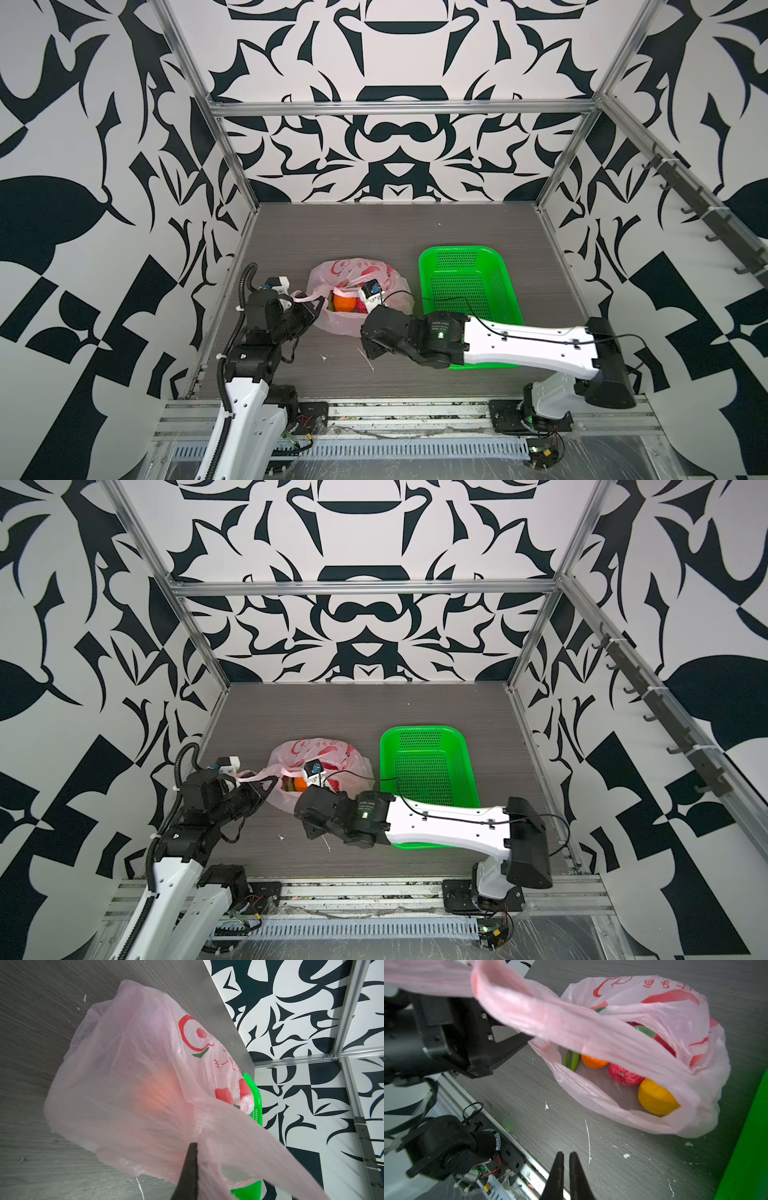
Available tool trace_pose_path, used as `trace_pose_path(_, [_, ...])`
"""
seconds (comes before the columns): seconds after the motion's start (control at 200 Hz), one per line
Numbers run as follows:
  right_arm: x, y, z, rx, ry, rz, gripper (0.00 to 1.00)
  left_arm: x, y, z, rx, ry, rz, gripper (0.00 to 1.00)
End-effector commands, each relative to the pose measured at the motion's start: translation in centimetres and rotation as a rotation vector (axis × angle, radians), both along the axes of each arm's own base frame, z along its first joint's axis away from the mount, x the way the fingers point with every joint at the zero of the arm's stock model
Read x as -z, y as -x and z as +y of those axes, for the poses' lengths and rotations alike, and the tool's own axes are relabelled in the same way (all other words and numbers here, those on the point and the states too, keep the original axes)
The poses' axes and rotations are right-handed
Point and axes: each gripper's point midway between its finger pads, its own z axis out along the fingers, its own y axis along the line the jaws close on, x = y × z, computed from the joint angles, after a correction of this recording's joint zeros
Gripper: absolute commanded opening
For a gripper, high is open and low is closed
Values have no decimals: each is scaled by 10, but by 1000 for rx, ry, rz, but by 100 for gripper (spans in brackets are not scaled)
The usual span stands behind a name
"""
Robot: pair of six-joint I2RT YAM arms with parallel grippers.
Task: Untie the knot of the plastic bag and take out the fruit
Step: Pick up the fruit from the plastic bag.
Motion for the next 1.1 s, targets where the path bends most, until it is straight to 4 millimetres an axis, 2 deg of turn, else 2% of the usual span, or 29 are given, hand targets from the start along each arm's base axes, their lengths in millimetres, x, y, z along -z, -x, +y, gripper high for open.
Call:
trace_pose_path(0.0, [-18, -21, 17, 42, -23, -97, 9, 6, 8, -3, 17, 19, 32, 0])
trace_pose_path(0.32, [-3, -80, 50, 159, -7, -187, 4, 13, 15, -4, 26, 21, 37, 0])
trace_pose_path(0.45, [5, -97, 55, 167, 18, -192, 4, 17, 18, -4, 26, 21, 38, 0])
trace_pose_path(0.585, [26, -109, 53, 173, 42, -152, 3, 24, 19, -3, 21, 19, 41, 0])
trace_pose_path(0.745, [54, -104, 39, 186, 65, -84, 3, 32, 21, -3, 16, 26, 42, 0])
trace_pose_path(0.945, [81, -86, 1, 255, 97, -1, 2, 42, 26, -2, 7, 32, 41, 0])
trace_pose_path(1.095, [95, -76, -17, 288, 111, 33, 2, 53, 29, -3, 8, 43, 62, 0])
